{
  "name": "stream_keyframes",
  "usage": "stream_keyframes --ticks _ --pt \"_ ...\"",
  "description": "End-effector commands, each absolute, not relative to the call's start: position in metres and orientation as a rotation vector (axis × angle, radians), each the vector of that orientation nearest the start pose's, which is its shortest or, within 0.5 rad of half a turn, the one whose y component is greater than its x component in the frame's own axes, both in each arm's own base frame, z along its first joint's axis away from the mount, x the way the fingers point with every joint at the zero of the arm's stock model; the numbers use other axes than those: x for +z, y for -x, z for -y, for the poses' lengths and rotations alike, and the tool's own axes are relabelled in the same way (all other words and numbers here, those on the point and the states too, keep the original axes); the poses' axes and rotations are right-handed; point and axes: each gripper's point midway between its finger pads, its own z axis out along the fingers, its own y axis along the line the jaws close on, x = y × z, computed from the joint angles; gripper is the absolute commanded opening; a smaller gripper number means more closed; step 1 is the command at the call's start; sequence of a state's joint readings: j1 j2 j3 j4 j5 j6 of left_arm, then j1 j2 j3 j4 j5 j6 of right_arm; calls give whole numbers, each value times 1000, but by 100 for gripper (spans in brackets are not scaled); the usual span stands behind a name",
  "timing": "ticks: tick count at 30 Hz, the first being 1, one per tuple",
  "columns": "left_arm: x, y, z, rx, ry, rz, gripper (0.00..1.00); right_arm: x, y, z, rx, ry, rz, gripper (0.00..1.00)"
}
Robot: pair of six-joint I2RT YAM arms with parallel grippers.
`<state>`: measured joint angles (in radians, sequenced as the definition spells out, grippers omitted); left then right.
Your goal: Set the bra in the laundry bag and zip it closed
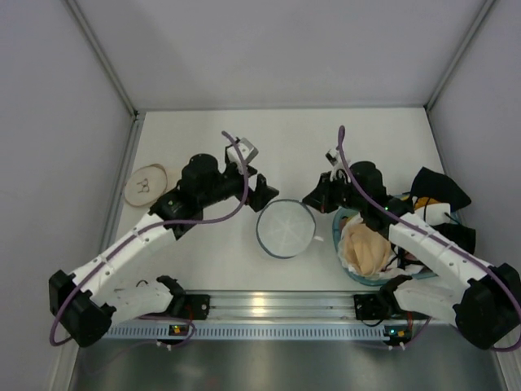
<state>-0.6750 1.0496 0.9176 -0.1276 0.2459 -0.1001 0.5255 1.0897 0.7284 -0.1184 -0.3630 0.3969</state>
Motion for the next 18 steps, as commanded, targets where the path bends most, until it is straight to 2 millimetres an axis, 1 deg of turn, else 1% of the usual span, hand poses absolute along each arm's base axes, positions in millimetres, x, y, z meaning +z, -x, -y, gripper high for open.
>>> stream_keyframes --ticks 1,2,3,4,5,6,7,8,10,11,15,16,17,18 --pt "255 -257 288 -763 -1012 -1728 98 215 -263 -246 961 496 -1959 0" --pt "233 -261 297 -776 -1073 -1783 98 216 -262 -247 964 501 -1958 0" --pt "239 -265 305 -788 -1112 -1761 97 215 -261 -248 969 509 -1961 0" --pt "229 -261 308 -807 -1189 -1769 96 214 -261 -248 971 515 -1962 0" --pt "215 -266 314 -815 -1223 -1802 95 213 -261 -248 969 518 -1966 0" --pt "212 -268 317 -820 -1250 -1808 95 213 -261 -248 965 517 -1969 0" --pt "217 -271 322 -826 -1282 -1777 94 214 -261 -247 960 517 -1971 0" --pt "209 -269 326 -855 -1308 -1789 94 213 -261 -246 955 517 -1975 0" --pt "209 -266 331 -897 -1333 -1769 93 217 -263 -245 945 515 -1963 0" --pt "208 -260 335 -944 -1352 -1762 92 219 -263 -244 941 511 -1960 0" --pt "197 -250 338 -1027 -1356 -1801 88 222 -267 -242 921 486 -1963 0" --pt "194 -249 338 -1031 -1352 -1814 85 222 -268 -243 919 485 -1964 0" --pt "188 -250 338 -1033 -1347 -1840 83 223 -269 -242 915 484 -1964 0" --pt "185 -249 339 -1038 -1345 -1852 73 221 -270 -242 911 477 -1971 0"
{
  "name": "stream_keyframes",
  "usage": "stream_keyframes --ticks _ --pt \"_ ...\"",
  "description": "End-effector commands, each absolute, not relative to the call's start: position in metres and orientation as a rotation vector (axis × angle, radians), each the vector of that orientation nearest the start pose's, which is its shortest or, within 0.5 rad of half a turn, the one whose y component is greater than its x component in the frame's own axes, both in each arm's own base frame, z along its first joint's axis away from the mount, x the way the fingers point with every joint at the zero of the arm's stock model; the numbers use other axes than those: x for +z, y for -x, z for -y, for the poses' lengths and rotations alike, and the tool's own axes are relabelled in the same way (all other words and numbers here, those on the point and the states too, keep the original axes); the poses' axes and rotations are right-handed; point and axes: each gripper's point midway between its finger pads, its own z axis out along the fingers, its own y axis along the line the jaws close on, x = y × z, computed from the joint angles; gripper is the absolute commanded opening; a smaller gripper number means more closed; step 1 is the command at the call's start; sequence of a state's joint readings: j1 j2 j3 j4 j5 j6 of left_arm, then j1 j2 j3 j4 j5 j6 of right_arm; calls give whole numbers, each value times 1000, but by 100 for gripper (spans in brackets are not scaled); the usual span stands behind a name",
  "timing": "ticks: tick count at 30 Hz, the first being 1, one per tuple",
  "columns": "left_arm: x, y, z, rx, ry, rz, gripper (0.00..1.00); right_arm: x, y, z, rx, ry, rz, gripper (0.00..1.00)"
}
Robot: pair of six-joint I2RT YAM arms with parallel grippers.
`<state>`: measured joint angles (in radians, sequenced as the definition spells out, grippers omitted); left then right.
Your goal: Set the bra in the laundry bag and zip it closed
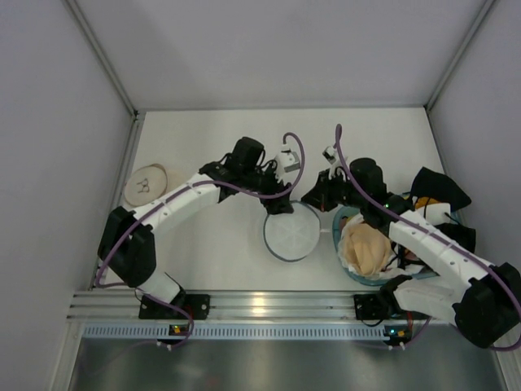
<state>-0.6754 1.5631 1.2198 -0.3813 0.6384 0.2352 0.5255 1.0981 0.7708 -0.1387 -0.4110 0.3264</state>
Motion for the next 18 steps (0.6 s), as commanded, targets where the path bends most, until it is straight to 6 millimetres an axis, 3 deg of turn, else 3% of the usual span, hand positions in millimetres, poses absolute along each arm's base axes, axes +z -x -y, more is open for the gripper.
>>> stream_keyframes --ticks 1,2,3,6,7,9,10,11,12,13,14,18 --pt "182 -248 339 -1052 -1343 -1863 64 220 -270 -242 910 472 -1974 0" --pt "182 -245 340 -1068 -1345 -1865 53 219 -271 -241 905 465 -1978 0" --pt "180 -243 339 -1079 -1348 -1871 30 219 -273 -240 894 454 -1983 0" --pt "176 -240 337 -1057 -1328 -1901 8 218 -278 -235 857 412 -1999 0" --pt "174 -248 336 -1003 -1298 -1910 0 218 -278 -235 854 404 -2001 0" --pt "179 -254 331 -946 -1224 -1918 0 220 -279 -231 844 379 -1994 0" --pt "167 -260 321 -870 -1172 -1961 0 221 -279 -230 837 370 -1994 0" --pt "187 -269 321 -838 -1107 -1885 0 220 -279 -228 829 358 -1997 0" --pt "192 -273 318 -826 -1020 -1899 0 218 -281 -224 803 331 -2004 0" --pt "182 -273 310 -800 -966 -1927 0 215 -282 -221 785 314 -2018 0" --pt "203 -286 303 -738 -864 -1865 0 212 -282 -217 768 299 -2028 0" --pt "212 -285 278 -733 -578 -1903 0 198 -285 -205 696 216 -2072 0"
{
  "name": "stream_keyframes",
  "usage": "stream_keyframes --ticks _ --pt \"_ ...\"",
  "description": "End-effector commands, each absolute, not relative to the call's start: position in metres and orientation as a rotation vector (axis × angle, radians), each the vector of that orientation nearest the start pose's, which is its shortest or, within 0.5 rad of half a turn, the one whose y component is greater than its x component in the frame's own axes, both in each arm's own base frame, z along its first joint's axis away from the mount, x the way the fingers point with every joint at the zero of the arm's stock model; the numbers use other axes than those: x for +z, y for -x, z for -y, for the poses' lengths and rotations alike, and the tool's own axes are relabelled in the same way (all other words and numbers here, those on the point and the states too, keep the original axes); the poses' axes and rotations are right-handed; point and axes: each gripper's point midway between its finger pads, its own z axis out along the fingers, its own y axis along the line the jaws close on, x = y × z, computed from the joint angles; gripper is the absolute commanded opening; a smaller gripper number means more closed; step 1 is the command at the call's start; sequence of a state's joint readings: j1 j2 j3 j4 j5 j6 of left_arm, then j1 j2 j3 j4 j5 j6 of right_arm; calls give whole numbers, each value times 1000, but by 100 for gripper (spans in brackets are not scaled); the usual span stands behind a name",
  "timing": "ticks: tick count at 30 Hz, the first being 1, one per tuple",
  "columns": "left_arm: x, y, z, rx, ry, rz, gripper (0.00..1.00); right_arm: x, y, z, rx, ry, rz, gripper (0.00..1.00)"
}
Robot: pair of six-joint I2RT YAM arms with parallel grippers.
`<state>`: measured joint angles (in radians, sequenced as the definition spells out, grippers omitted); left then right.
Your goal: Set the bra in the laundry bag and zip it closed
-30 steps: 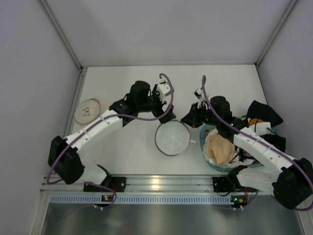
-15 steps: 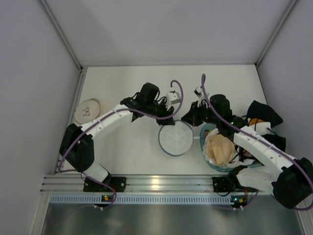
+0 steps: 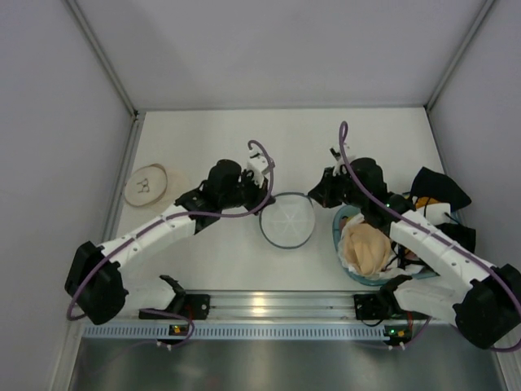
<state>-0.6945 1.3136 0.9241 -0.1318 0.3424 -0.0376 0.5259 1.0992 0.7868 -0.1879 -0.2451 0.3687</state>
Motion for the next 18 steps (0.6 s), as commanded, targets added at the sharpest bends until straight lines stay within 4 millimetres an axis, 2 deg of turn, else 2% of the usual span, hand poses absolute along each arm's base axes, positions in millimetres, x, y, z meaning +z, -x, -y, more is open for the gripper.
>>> stream_keyframes --ticks 1,2,7,8,9,10,14,16,18 --pt "211 -284 272 -726 -541 -1912 0 195 -284 -203 689 199 -2080 0" --pt "210 -277 265 -729 -513 -1915 0 190 -284 -201 681 188 -2093 0" --pt "205 -271 234 -691 -266 -1939 0 178 -281 -198 684 115 -2135 0" --pt "215 -267 228 -705 -232 -1905 0 173 -279 -198 687 111 -2147 0" --pt "206 -262 223 -710 -203 -1923 0 169 -278 -197 687 88 -2162 0" --pt "216 -258 221 -730 -192 -1887 0 164 -277 -196 683 81 -2172 0" --pt "217 -247 220 -783 -193 -1876 0 156 -273 -200 711 89 -2199 0" --pt "215 -245 223 -807 -188 -1888 0 161 -273 -204 732 106 -2193 0" --pt "215 -240 230 -862 -198 -1902 0 176 -274 -209 762 119 -2176 1"
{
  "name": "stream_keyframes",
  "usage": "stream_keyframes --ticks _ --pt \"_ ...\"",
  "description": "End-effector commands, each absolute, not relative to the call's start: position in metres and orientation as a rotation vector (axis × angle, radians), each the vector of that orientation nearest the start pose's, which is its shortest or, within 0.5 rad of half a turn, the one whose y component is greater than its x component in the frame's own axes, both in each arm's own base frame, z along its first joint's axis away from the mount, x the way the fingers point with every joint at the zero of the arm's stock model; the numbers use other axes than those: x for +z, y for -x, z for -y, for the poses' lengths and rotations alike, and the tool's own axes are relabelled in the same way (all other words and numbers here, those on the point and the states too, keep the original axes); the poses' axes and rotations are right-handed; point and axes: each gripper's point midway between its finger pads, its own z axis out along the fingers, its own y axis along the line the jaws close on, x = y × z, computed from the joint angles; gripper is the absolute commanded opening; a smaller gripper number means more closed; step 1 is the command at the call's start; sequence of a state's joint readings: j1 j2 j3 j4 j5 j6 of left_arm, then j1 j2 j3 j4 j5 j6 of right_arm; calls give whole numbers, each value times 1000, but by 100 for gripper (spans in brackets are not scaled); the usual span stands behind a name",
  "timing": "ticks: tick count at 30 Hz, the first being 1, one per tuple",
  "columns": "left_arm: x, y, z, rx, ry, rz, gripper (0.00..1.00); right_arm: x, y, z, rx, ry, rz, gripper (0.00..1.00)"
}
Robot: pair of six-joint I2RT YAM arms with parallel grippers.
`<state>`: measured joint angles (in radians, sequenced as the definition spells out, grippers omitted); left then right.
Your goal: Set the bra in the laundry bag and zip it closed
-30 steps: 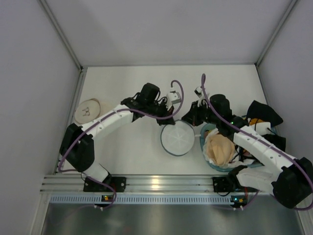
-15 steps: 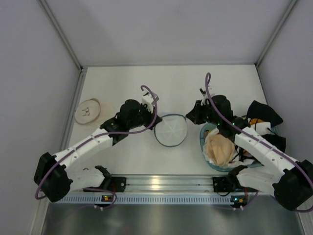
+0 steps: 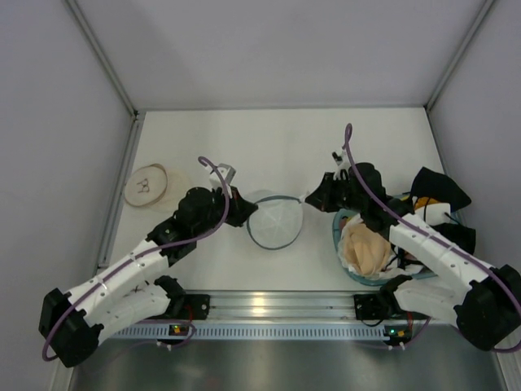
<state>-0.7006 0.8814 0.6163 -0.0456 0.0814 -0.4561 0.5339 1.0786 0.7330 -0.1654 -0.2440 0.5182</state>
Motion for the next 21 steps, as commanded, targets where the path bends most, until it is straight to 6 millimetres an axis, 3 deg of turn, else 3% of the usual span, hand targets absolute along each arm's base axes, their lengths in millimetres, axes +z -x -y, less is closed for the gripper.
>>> stream_keyframes --ticks 1,2,4,5,7,11,14,15,18,21 --pt "218 -240 232 -875 -187 -1902 0 181 -274 -210 772 122 -2176 9" --pt "221 -239 234 -894 -177 -1902 0 194 -275 -212 787 131 -2167 34" --pt "229 -242 235 -919 -119 -1899 0 205 -275 -213 784 141 -2165 56" --pt "239 -247 233 -920 -71 -1880 0 218 -275 -212 783 148 -2155 73" --pt "246 -256 228 -914 46 -1870 0 229 -274 -213 791 152 -2138 86" --pt "266 -267 233 -985 164 -1809 0 242 -270 -211 816 119 -2108 96" --pt "284 -280 239 -1015 186 -1721 0 234 -272 -204 781 66 -2133 99" --pt "294 -288 237 -999 205 -1683 0 228 -273 -198 753 36 -2157 99" --pt "302 -309 245 -971 225 -1667 0 230 -282 -180 661 -19 -2159 99" --pt "313 -329 256 -984 283 -1659 0 250 -293 -154 534 -74 -2104 99"
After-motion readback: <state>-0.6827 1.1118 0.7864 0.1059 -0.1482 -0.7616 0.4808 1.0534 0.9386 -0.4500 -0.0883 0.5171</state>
